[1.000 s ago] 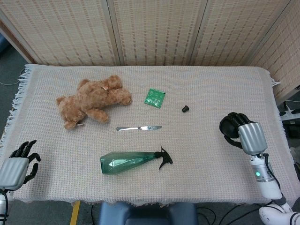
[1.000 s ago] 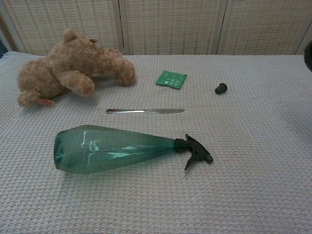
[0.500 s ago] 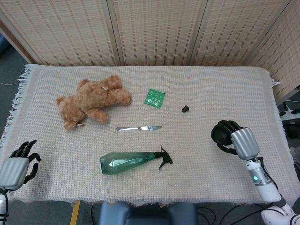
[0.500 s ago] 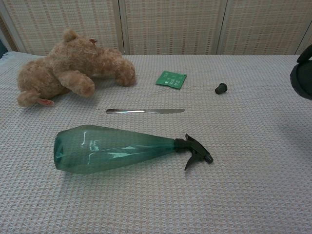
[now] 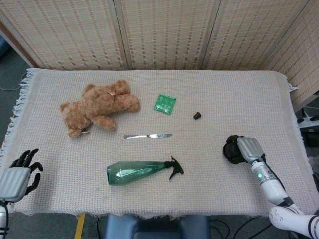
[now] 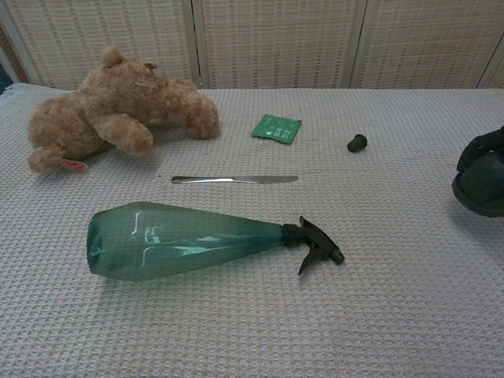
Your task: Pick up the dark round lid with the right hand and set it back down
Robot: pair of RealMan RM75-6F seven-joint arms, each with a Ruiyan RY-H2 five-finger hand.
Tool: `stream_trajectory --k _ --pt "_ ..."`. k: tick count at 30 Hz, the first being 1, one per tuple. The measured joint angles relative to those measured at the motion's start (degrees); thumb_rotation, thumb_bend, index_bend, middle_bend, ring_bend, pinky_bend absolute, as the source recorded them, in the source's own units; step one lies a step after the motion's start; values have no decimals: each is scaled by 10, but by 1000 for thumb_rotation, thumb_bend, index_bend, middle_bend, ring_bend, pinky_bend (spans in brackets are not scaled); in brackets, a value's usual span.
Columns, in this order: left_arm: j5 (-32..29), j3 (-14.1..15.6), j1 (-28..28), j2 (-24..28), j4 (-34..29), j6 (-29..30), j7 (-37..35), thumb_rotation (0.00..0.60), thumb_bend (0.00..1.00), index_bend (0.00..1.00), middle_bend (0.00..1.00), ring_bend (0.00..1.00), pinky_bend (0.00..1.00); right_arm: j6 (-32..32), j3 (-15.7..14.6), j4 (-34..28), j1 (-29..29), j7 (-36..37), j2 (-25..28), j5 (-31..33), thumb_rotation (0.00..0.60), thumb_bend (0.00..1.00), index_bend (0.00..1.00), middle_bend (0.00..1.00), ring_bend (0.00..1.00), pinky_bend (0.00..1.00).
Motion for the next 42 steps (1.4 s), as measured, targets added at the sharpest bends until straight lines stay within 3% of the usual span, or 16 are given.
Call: stream_trajectory --k 8,17,23,28,32,35,42 --pt "15 -1 0 -5 12 13 -11 600 535 489 88 86 292 -45 9 71 37 -22 -43 62 600 269 472 484 606 726" --pt "33 -2 2 -14 33 31 -27 600 534 489 86 86 300 -75 3 99 51 -13 -60 70 600 269 436 472 532 663" --pt "34 -2 3 -15 34 32 -27 600 534 488 85 86 301 -90 -4 107 56 -9 -61 70 600 269 369 349 338 548" --pt "32 -2 2 -14 33 30 -27 600 536 489 86 86 301 -96 -9 105 58 -13 -54 71 600 250 233 111 33 306" --pt "30 -2 2 -13 30 28 -25 600 535 489 86 86 301 -94 -15 81 57 -14 -34 63 600 211 105 21 0 179" --pt "29 -2 2 -13 29 27 -24 600 535 490 86 86 301 -93 -19 64 56 -12 -19 55 600 197 21 0 0 139" --pt "27 -2 2 -13 28 25 -21 600 535 491 86 86 301 -64 -26 50 47 -14 -10 37 600 181 0 0 0 118"
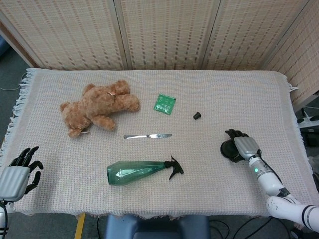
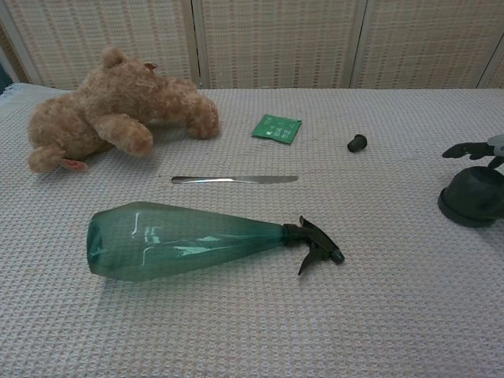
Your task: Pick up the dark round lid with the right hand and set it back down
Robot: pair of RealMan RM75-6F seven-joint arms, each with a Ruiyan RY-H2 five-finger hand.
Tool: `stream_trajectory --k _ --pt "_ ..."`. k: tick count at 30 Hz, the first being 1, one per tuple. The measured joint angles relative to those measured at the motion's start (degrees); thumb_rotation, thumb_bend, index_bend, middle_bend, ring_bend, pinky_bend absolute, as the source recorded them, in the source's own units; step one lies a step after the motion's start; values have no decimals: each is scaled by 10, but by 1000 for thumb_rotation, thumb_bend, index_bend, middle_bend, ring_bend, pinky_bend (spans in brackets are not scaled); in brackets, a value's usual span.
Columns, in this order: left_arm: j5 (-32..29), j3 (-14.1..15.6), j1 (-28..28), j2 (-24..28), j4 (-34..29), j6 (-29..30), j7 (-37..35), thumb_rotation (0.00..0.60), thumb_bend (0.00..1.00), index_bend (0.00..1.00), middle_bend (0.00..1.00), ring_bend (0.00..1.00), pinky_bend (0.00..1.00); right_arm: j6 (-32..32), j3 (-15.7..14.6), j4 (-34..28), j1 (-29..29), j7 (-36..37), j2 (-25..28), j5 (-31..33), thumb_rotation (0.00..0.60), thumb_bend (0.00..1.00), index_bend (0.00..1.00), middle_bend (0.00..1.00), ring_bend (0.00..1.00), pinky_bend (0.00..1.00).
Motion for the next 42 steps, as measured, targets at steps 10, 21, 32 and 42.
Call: stream_trajectory --k 10,21,32,42 --pt "-2 1 -1 0 -1 -3 4 600 535 491 86 86 301 92 -7 -26 -30 -21 -8 -37 600 182 124 111 121 287" --pt "-3 1 -1 1 -2 -4 4 600 534 491 86 87 301 122 -1 -10 -40 -51 -31 -31 600 182 372 334 405 517" --pt "-2 1 -1 0 -3 -5 6 600 534 490 86 86 301 175 1 -21 -61 -28 -32 -94 600 181 430 381 448 529" --pt "-2 1 -1 1 -4 -4 5 600 534 490 86 86 301 225 -33 -98 -109 -22 46 -159 600 182 430 381 448 529"
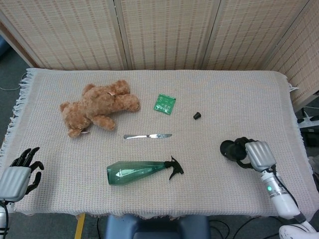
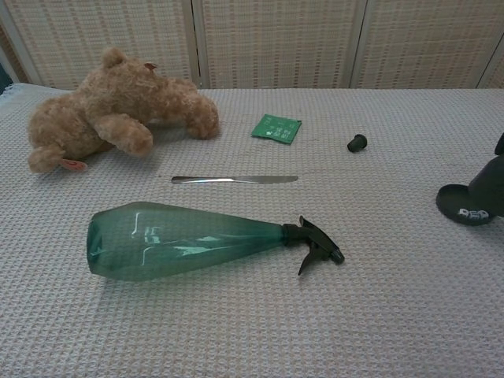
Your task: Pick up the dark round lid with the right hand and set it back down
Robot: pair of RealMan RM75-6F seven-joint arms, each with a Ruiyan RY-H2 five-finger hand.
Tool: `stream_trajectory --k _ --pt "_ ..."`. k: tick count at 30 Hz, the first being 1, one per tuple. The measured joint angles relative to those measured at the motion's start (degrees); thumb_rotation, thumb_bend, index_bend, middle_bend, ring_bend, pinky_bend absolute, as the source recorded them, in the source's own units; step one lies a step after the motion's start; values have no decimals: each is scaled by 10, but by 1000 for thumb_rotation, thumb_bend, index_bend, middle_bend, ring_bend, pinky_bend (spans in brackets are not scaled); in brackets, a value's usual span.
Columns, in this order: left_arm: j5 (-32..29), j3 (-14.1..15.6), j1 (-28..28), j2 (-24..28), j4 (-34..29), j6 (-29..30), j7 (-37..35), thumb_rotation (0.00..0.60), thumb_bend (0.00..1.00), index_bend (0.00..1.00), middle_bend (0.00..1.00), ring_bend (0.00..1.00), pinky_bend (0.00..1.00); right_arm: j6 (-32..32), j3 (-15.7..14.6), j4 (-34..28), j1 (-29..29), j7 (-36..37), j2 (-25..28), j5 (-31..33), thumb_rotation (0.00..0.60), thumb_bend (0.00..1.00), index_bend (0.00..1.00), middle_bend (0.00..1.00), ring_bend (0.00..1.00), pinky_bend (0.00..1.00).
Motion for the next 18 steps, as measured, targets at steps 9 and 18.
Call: stream_trajectory --k 9,18 --pt "-1 2 -2 -1 -1 -6 3 600 534 494 86 86 302 -41 -27 -24 -11 -80 26 55 600 182 424 380 438 531" --pt "-1 1 -2 1 -2 -5 -2 600 533 497 87 87 303 -101 -39 -35 5 -120 43 100 600 181 27 47 32 269"
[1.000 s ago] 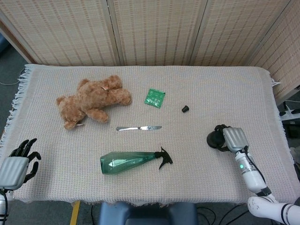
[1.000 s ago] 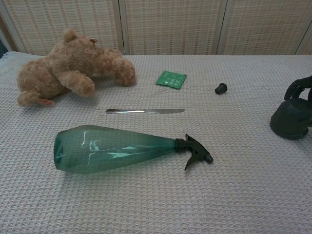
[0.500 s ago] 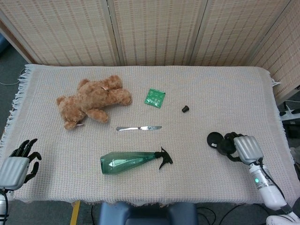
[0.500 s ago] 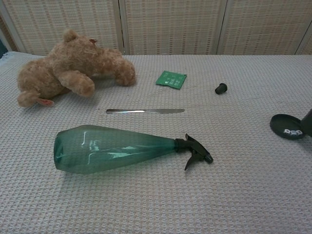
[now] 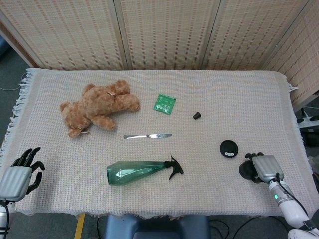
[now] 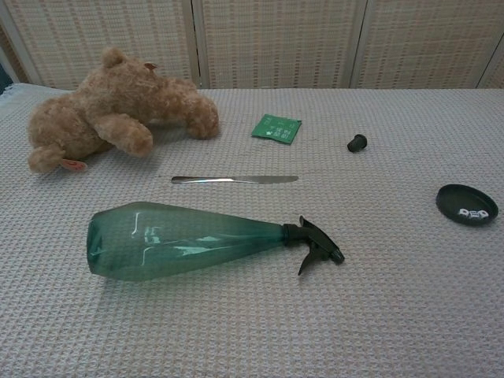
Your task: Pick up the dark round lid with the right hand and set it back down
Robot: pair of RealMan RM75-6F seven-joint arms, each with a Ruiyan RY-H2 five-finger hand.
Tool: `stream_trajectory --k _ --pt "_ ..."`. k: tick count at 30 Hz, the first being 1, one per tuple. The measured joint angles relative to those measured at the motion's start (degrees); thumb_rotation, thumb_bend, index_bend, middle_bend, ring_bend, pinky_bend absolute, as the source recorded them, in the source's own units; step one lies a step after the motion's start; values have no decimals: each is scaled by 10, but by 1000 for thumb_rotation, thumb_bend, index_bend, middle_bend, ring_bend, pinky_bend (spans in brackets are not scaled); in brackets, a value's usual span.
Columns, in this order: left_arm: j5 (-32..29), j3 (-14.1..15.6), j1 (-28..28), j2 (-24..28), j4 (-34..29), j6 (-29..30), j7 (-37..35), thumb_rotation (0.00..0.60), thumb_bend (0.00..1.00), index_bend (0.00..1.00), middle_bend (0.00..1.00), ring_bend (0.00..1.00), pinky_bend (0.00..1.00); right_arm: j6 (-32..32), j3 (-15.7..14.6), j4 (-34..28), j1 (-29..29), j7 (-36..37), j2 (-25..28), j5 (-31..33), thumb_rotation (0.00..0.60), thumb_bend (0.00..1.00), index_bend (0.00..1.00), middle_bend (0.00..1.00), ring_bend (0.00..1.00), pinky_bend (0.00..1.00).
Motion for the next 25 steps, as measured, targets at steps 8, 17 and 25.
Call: stream_trajectory --k 8,17,25 --pt "5 1 1 3 -1 3 -7 600 534 496 86 87 303 74 -10 -40 -36 46 34 -90 600 155 0 0 0 144" --pt "-2 -3 -1 0 4 -1 -6 600 534 496 87 87 303 313 -2 -1 -135 133 16 -225 600 155 0 0 0 143" --pt "-6 -3 -3 -4 4 -5 6 600 534 496 87 88 304 389 38 64 -181 164 -32 -265 600 155 0 0 0 143"
